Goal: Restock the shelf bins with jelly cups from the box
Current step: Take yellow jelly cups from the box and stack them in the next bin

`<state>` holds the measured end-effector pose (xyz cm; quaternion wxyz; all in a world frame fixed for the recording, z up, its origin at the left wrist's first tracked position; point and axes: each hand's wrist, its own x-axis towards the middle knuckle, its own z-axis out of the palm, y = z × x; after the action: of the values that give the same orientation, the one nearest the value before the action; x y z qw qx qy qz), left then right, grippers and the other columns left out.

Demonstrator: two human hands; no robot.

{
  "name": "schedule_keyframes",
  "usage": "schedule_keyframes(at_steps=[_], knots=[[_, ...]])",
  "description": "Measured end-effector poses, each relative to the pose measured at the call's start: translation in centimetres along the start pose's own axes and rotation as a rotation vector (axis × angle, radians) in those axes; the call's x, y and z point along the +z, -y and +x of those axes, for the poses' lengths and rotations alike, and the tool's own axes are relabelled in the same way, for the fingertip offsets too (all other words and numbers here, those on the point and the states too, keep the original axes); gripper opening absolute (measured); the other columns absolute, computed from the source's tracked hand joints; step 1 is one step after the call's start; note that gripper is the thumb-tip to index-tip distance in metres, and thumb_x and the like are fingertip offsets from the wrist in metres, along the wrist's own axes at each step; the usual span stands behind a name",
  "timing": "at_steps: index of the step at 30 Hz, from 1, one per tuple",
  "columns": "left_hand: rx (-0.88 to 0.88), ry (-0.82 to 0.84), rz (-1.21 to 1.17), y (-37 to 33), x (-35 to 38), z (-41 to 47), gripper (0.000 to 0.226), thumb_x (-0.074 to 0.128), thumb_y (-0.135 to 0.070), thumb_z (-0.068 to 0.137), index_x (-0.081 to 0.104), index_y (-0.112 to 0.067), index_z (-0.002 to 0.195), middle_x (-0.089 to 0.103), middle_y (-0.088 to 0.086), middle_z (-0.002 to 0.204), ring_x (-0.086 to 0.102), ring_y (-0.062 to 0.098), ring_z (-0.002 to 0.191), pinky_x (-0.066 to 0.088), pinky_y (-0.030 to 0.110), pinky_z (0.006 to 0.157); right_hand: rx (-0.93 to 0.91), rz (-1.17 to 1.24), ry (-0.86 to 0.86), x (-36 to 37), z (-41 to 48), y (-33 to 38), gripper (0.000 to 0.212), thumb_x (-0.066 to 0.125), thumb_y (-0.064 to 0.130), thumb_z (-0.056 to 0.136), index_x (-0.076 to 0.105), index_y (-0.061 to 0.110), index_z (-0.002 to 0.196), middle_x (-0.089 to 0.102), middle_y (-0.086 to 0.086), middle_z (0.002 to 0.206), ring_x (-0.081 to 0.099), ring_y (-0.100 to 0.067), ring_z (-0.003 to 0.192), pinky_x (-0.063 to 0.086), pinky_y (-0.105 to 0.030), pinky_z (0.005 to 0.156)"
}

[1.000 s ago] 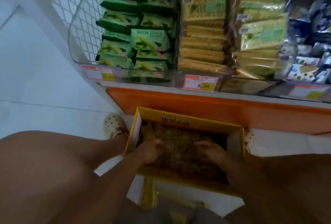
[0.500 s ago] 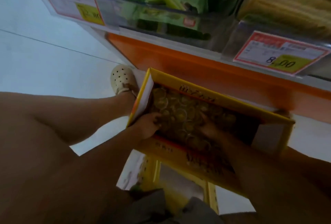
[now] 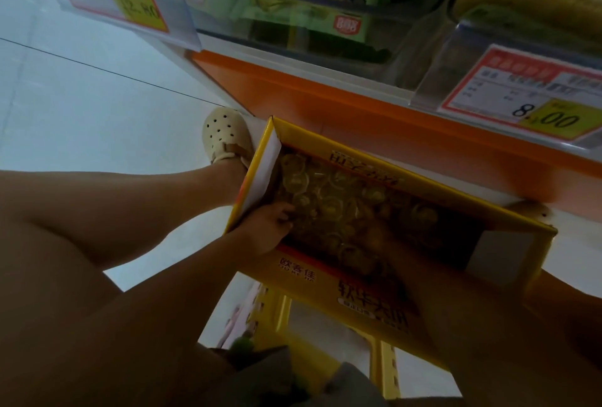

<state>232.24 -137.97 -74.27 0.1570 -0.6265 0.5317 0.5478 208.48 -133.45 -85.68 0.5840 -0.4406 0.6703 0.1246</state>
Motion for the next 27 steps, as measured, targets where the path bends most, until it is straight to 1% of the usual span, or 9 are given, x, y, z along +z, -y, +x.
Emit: schedule_keyframes(at_steps=[3,5,7,9,13,17,19,22,27], knots=[[-0.006,0.008,0.021,0.0,0.0,0.1,0.038,0.048,-0.015,0.101,0.046,-0.013,0.139,0.056,0.01,0.134,0.05,0.023,0.126,0.037,0.029,0.107,-0.082,0.083,-0.064,0.0,0.4,-0.4,0.048,0.062,0.014,0.092,0.045,0.022,0.136,0.038,-0.013,0.144,0.043,-0.034,0.13,0.039,-0.043,0.107],[-0.012,0.002,0.026,0.1,0.0,0.2,0.038,0.048,-0.017,0.1,0.046,-0.015,0.139,0.057,0.009,0.133,0.051,0.022,0.125,0.038,0.03,0.107,-0.098,0.232,-0.127,0.3,0.7,-0.5,0.016,0.051,0.004,0.096,0.058,0.013,0.106,0.053,-0.014,0.117,0.053,-0.033,0.111,0.045,-0.04,0.098],[-0.022,0.002,0.023,0.3,0.0,0.3,0.038,0.049,-0.018,0.1,0.047,-0.017,0.138,0.058,0.007,0.131,0.053,0.021,0.122,0.04,0.029,0.105,-0.084,0.296,-0.11,-0.1,-0.1,0.0,0.015,0.051,-0.008,0.092,0.059,0.005,0.091,0.056,-0.014,0.103,0.054,-0.035,0.105,0.046,-0.038,0.096],[-0.021,0.008,0.026,0.3,0.0,0.3,0.038,0.05,-0.019,0.1,0.048,-0.018,0.137,0.059,0.006,0.13,0.054,0.021,0.12,0.041,0.028,0.104,-0.07,0.399,-0.069,-0.5,-1.0,0.8,0.025,0.053,-0.009,0.091,0.056,-0.006,0.116,0.054,-0.021,0.121,0.051,-0.032,0.115,0.043,-0.029,0.095],[-0.01,0.016,0.036,0.1,-0.1,0.0,0.039,0.05,-0.019,0.1,0.047,-0.018,0.138,0.059,0.005,0.13,0.054,0.02,0.121,0.04,0.027,0.103,-0.138,0.412,0.028,-0.7,-2.3,1.2,0.062,0.06,0.0,0.091,0.031,0.003,0.145,0.035,-0.006,0.142,0.033,-0.023,0.134,0.029,-0.019,0.099],[-0.005,0.008,0.044,0.1,0.0,-0.1,0.038,0.051,-0.018,0.099,0.048,-0.017,0.137,0.059,0.007,0.13,0.054,0.021,0.121,0.04,0.026,0.101,-0.063,0.518,-0.013,-0.8,-2.4,1.2,0.051,0.054,-0.01,0.09,0.039,-0.003,0.139,0.042,-0.013,0.136,0.039,-0.034,0.132,0.036,-0.039,0.107],[-0.005,0.012,0.031,0.0,0.1,0.0,0.039,0.051,-0.018,0.099,0.048,-0.016,0.137,0.059,0.007,0.13,0.054,0.021,0.12,0.041,0.023,0.097,0.024,0.543,0.011,-1.6,-2.6,1.3,0.059,0.062,-0.016,0.081,0.047,0.005,0.135,0.047,-0.009,0.13,0.047,-0.033,0.121,0.048,-0.049,0.094],[-0.017,0.038,-0.02,-0.1,0.3,0.4,0.04,0.053,-0.017,0.098,0.047,-0.015,0.138,0.058,0.008,0.132,0.054,0.022,0.12,0.041,0.021,0.091,0.105,0.684,0.119,-2.6,-3.5,1.0,0.059,0.065,-0.014,0.08,0.053,0.02,0.127,0.046,0.001,0.121,0.057,-0.02,0.097,0.057,-0.038,0.067],[-0.02,0.142,-0.135,-1.8,1.5,0.6,0.048,0.06,-0.017,0.095,0.045,-0.016,0.141,0.056,0.005,0.134,0.054,0.021,0.119,0.043,0.026,0.091,0.049,0.845,0.183,-3.4,-5.6,1.6,0.056,0.068,-0.009,0.079,0.056,0.03,0.118,0.049,0.006,0.118,0.063,-0.016,0.093,0.061,-0.036,0.069]])
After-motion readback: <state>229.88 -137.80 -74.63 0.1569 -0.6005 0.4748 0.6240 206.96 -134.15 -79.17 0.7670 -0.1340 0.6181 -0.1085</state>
